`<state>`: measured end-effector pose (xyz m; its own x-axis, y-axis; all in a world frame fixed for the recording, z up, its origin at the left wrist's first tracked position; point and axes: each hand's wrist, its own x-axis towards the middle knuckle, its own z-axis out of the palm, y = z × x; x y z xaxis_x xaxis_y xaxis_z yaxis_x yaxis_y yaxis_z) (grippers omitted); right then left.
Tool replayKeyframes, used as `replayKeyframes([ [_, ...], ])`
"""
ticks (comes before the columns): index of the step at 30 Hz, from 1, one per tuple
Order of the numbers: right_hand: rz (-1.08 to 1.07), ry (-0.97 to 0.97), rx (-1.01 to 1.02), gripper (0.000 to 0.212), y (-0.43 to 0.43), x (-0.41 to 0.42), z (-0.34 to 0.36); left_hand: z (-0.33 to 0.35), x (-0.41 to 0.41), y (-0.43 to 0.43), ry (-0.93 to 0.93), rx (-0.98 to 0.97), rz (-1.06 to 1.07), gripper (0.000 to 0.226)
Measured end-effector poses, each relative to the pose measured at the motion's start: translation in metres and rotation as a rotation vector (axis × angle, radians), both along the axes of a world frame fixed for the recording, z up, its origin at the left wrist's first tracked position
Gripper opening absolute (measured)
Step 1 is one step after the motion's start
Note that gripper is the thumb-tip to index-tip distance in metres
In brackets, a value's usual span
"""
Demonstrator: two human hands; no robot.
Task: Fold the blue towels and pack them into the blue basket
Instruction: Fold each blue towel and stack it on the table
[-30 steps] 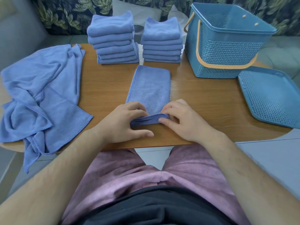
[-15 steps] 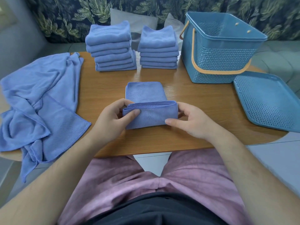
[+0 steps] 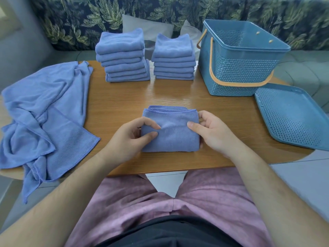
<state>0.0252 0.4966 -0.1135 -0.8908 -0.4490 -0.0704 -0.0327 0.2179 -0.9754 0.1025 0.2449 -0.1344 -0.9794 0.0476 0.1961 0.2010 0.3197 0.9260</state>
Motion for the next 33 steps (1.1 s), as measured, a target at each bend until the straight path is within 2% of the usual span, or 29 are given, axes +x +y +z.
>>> replayKeyframes([
  [4, 0.06, -0.119, 0.001, 0.034, -0.001, 0.002, -0.001, -0.003, -0.003, 0.0, -0.015, -0.099, 0.117, 0.012],
  [8, 0.051, -0.04, 0.135, 0.018, -0.002, -0.002, -0.011, -0.01, -0.007, 0.004, 0.012, -0.103, 0.187, 0.016],
  [11, -0.046, 0.049, 0.167, 0.003, -0.006, -0.002, -0.014, -0.012, -0.008, 0.005, -0.033, -0.037, 0.123, 0.024],
  [15, -0.117, 0.108, 0.218, 0.007, -0.015, 0.0, -0.021, -0.015, -0.015, 0.002, -0.052, -0.086, 0.083, 0.042],
  [17, -0.129, 0.122, 0.23, 0.019, -0.018, -0.001, -0.026, -0.014, -0.02, 0.002, -0.036, -0.142, 0.108, 0.047],
  [22, -0.249, 0.165, 0.212, 0.009, -0.024, -0.011, -0.035, -0.011, -0.031, 0.008, -0.055, -0.269, 0.185, 0.055],
  [25, -0.277, 0.161, 0.205, 0.015, -0.026, -0.017, -0.038, -0.015, -0.038, 0.01, -0.089, -0.345, 0.25, 0.057],
  [28, -0.308, 0.176, 0.224, 0.031, -0.029, -0.015, -0.037, -0.022, -0.039, 0.011, -0.053, -0.397, 0.295, 0.054],
  [30, -0.366, 0.289, 0.279, 0.042, -0.03, -0.009, -0.037, -0.025, -0.035, 0.012, 0.017, -0.51, 0.359, 0.049],
  [33, -0.376, 0.807, 0.513, 0.042, -0.035, 0.001, -0.035, -0.02, -0.03, 0.021, 0.275, -0.774, 0.388, 0.047],
])
